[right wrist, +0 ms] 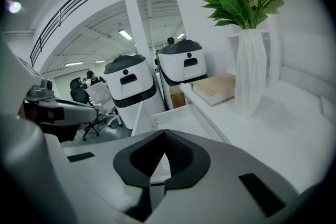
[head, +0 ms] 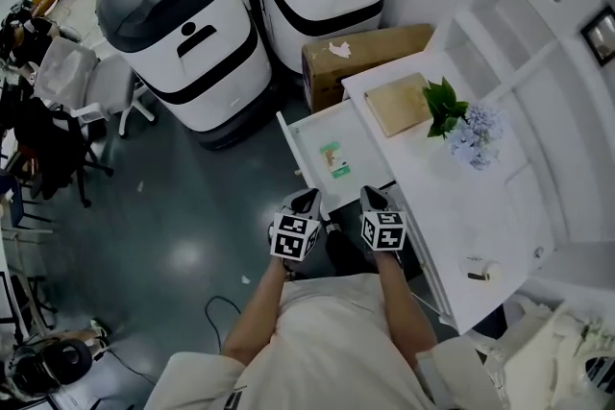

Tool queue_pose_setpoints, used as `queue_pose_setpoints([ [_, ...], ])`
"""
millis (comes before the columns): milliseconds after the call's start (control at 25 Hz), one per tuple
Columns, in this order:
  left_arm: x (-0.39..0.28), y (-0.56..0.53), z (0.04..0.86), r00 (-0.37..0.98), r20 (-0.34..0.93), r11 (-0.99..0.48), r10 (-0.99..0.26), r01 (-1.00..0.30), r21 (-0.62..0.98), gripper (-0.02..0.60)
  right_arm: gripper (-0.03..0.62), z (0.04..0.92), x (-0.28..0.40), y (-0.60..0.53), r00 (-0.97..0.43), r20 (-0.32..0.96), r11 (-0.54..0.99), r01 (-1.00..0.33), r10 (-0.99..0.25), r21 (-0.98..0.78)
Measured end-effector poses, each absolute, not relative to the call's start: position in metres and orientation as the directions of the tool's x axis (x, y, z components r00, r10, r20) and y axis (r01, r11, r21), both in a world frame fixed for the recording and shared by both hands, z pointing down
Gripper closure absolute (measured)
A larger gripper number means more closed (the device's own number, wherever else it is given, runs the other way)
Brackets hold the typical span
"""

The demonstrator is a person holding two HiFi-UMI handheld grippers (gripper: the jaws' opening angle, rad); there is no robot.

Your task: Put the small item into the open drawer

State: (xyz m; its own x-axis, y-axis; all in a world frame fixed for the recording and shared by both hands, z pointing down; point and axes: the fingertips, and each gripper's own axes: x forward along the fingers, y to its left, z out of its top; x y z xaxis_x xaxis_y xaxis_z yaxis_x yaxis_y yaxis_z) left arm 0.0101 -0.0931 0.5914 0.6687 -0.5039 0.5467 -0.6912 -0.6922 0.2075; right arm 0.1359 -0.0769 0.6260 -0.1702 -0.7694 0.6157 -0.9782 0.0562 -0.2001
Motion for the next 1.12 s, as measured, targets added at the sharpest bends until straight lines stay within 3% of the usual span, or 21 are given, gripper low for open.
queue_pose_setpoints([
  [1120,0.013,-0.084,0.593,0.665,0.554,-0.688,-0.502,-0.694,0.21,0.565,0.571,0.621,0.137,-0.069,-0.175,0.603,0.089,-0.981,-0.779,-0.17],
])
